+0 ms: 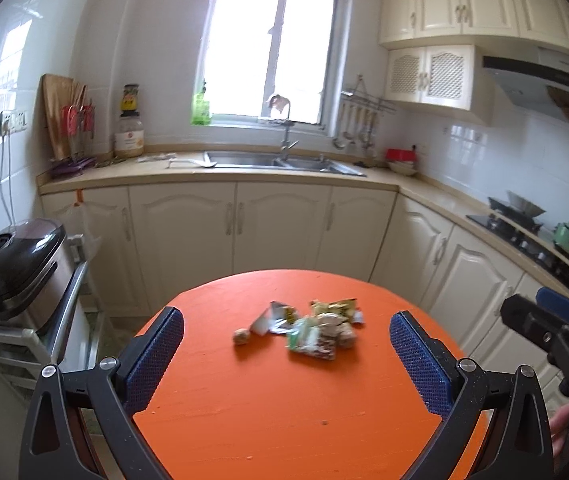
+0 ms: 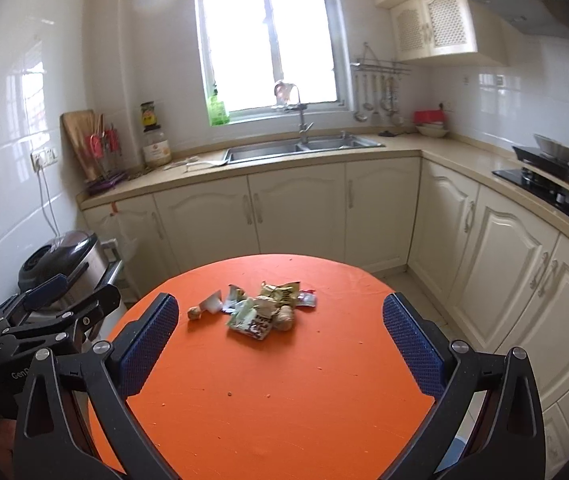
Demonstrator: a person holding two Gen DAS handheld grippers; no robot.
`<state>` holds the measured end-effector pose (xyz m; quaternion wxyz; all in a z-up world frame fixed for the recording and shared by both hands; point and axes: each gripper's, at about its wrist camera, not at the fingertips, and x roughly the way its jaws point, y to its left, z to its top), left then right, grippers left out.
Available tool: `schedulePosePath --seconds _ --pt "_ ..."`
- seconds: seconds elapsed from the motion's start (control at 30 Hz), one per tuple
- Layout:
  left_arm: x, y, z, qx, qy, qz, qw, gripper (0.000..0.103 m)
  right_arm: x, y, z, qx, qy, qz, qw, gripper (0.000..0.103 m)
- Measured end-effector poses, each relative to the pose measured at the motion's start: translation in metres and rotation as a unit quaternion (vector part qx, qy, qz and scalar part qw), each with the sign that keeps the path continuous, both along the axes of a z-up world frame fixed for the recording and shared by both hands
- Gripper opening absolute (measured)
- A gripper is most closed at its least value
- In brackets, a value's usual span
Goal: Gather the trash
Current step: 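Return both tools from the bin to the table, then grasp a small round root with the left tool while the right tool grasps a ginger root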
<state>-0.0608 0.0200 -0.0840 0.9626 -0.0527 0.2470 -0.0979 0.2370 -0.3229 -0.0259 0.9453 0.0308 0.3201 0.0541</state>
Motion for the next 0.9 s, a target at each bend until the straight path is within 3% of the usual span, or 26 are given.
schedulePosePath --seconds 0.23,0.6,0.9 --pt "0.066 -0.007 -0.024 0.017 0.042 0.015 0.9989 0.102 0.043 0.007 -0.044 -0.016 0.047 0.009 0.999 0.103" --pt "0.234 -0.054 -0.077 0.069 0.129 0.017 0.9891 0.101 0.136 -0.005 -0.162 -0.023 0.17 -0.009 0.985 0.103" --pt "0.346 -0.089 -0.124 0.091 0.175 0.001 0.9804 0.099 0.179 0.002 -0.217 -0.032 0.216 0.005 0.976 0.086"
